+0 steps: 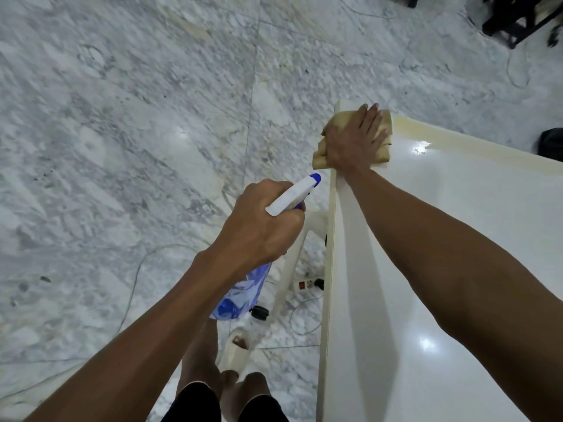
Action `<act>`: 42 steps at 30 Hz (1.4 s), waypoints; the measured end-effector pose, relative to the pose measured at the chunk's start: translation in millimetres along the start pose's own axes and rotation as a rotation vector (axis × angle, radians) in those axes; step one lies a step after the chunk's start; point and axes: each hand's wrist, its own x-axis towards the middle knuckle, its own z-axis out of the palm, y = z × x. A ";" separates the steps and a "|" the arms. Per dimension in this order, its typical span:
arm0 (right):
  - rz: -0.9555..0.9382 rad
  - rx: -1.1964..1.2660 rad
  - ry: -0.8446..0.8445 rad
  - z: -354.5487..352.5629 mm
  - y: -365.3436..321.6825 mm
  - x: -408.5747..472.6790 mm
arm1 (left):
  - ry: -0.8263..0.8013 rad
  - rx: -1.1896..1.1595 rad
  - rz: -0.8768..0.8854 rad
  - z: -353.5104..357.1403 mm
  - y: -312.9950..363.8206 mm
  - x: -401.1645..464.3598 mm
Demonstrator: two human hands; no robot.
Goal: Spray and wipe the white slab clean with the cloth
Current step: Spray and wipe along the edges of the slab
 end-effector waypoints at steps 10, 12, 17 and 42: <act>-0.018 -0.026 -0.022 5.1 28.3 -88.3 | 0.045 -0.050 0.055 30.9 -31.5 -83.0; -0.015 -0.029 -0.021 6.1 35.6 -111.7 | 0.043 -0.066 0.047 39.3 -42.4 -105.6; -0.013 -0.021 -0.018 11.4 55.0 -171.2 | 0.066 -0.089 0.019 60.2 -69.4 -165.4; -0.031 -0.032 -0.011 32.4 148.6 -465.6 | -0.014 -0.098 -0.035 89.4 -159.2 -389.9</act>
